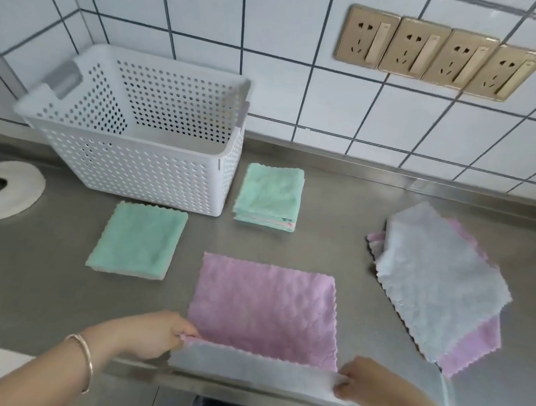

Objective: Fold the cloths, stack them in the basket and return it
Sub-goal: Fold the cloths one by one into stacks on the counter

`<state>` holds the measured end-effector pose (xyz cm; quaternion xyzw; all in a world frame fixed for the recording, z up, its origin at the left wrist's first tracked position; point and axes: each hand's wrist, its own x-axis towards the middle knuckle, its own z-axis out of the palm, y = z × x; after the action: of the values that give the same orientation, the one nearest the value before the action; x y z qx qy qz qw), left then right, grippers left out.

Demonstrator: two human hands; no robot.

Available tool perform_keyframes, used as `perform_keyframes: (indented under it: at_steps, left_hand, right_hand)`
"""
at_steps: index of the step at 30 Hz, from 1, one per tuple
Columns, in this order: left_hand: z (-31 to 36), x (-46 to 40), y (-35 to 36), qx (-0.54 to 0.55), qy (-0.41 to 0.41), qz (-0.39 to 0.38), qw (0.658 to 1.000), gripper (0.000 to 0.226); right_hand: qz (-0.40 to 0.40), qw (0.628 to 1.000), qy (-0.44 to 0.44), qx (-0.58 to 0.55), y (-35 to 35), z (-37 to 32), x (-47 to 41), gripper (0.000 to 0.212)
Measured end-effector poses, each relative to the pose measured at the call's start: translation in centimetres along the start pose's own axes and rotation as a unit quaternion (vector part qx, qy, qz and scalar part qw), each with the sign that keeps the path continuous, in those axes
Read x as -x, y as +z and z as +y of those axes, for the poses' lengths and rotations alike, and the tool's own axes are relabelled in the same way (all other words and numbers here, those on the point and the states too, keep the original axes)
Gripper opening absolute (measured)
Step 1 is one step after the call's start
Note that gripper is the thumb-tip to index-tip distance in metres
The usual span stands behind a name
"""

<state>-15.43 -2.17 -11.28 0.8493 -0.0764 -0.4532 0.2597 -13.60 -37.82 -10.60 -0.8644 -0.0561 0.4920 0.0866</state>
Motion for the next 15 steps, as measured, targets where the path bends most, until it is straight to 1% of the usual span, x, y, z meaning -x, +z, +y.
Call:
perform_keyframes:
  at_steps: [1, 3, 5, 7, 10, 12, 15]
  left_hand:
    - [-0.2, -0.4, -0.3, 0.011, -0.006, 0.011, 1.000, 0.028]
    - [-0.3, -1.5, -0.9, 0.035, -0.022, 0.061, 0.997, 0.030]
    - [-0.6, -2.7, -1.5, 0.089, -0.045, 0.119, 0.988, 0.030]
    - [-1.0, -4.0, -2.1, 0.149, -0.067, 0.168, 0.972, 0.023]
    - [-0.6, -5.8, -3.1, 0.138, -0.093, 0.232, 0.958, 0.033]
    - [0.0, -6.9, -3.6, 0.136, -0.119, 0.261, 0.948, 0.037]
    - [0.0, -8.1, -3.9, 0.118, -0.152, 0.280, 0.941, 0.023]
  right_hand:
    - [0.017, 0.999, 0.001, -0.030, -0.2, 0.3, -0.2, 0.020]
    - [0.085, 0.988, 0.008, -0.130, -0.6, 0.7, -1.0, 0.019]
    - [0.165, 0.953, 0.003, -0.255, -1.1, 0.8, -2.1, 0.019]
    - [0.225, 0.920, 0.003, -0.322, -1.7, 0.6, -3.5, 0.014]
    - [0.262, 0.901, 0.029, -0.346, -2.2, -0.5, -5.7, 0.017]
    - [0.273, 0.899, 0.046, -0.338, -2.5, -1.3, -6.8, 0.021]
    - [0.288, 0.902, 0.073, -0.312, -2.6, -1.8, -7.9, 0.018]
